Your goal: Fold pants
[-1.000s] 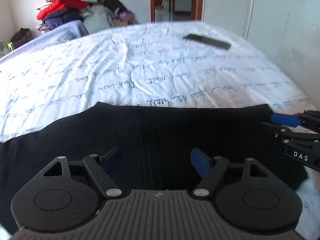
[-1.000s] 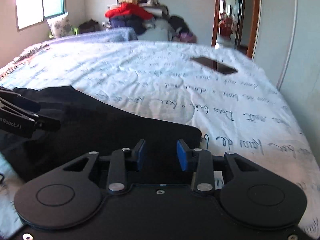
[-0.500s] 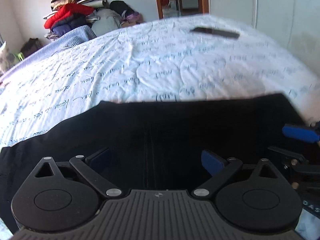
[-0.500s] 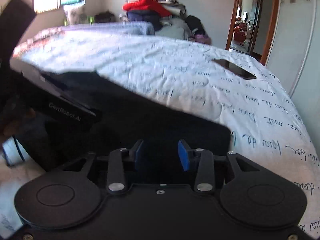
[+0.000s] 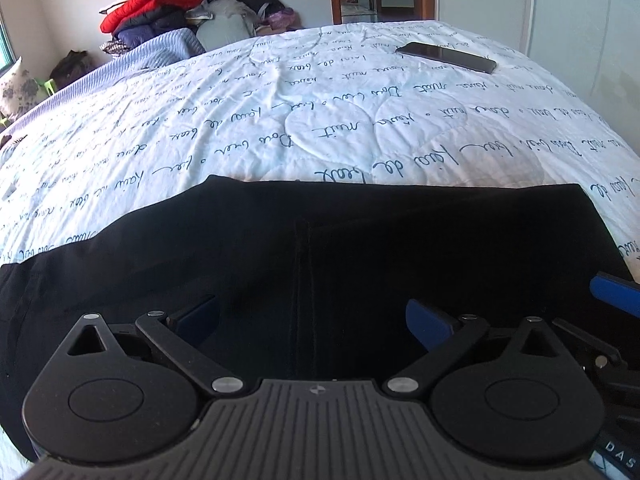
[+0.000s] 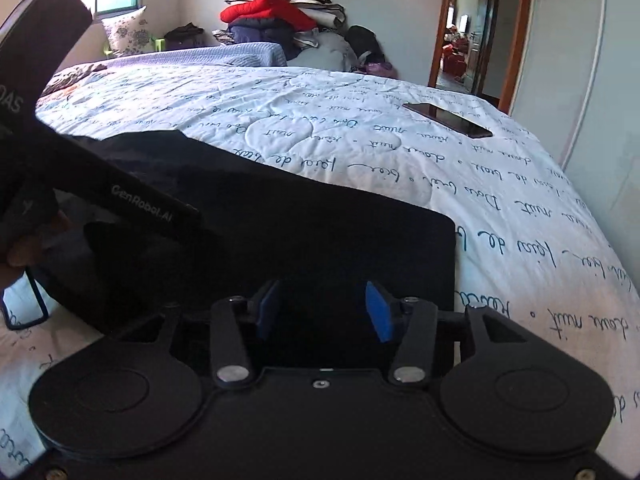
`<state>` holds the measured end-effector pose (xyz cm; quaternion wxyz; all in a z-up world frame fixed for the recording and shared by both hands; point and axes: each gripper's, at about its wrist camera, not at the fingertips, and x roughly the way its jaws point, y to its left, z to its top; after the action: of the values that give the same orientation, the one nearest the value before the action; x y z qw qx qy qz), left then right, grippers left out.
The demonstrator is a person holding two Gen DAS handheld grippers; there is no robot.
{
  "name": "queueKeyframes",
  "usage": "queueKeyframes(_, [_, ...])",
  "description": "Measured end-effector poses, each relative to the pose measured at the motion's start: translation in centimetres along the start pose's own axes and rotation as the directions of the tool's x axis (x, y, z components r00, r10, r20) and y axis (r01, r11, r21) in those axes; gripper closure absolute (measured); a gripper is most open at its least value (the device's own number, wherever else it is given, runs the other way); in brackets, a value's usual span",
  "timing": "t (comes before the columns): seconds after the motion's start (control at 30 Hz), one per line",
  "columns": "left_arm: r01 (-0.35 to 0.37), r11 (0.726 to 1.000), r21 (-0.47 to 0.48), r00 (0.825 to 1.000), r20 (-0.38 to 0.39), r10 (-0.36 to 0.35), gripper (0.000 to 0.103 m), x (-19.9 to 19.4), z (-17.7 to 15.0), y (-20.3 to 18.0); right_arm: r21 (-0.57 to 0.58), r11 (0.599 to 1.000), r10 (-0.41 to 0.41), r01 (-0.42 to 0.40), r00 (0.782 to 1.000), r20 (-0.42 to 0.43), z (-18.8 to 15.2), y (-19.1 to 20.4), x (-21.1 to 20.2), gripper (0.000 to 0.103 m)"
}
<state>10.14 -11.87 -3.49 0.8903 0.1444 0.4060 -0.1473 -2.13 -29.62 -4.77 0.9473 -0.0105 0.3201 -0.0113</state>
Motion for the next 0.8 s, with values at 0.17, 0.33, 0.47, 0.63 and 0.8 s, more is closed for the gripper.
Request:
queueKeyframes(0.17, [0.004, 1.000, -0.006, 1.000, -0.002, -0.004, 0.001, -0.5, -0.2, -0.1, -0.026, 1.000, 0.004, -0.004, 1.000, 0.011, 0.2, 1.0, 0.1, 0.047])
queueKeyframes(0.33, [0.003, 1.000, 0.015, 1.000, 0.013, -0.004, 0.001, -1.4, -0.4, -0.6, -0.029, 0.999, -0.014, 0.014, 1.000, 0.002, -0.1, 1.3, -0.1, 0.047])
queueKeyframes(0.47, [-0.001, 1.000, 0.021, 1.000, 0.020, 0.000, 0.001, -1.9, -0.7, -0.8, -0.034, 0.999, -0.017, 0.017, 1.000, 0.010, -0.1, 1.6, -0.8, 0.047])
queueKeyframes(0.63, [0.003, 1.000, 0.014, 1.000, 0.023, -0.004, 0.001, -2.4, -0.9, -0.7, -0.041, 0.999, -0.025, 0.025, 1.000, -0.005, -0.5, 1.8, -0.8, 0.046])
queueKeyframes(0.8, [0.007, 1.000, 0.009, 0.999, 0.033, -0.007, 0.001, -3.2, -1.0, -0.4, -0.023, 0.999, -0.023, 0.023, 1.000, 0.019, -0.5, 1.8, -1.5, 0.045])
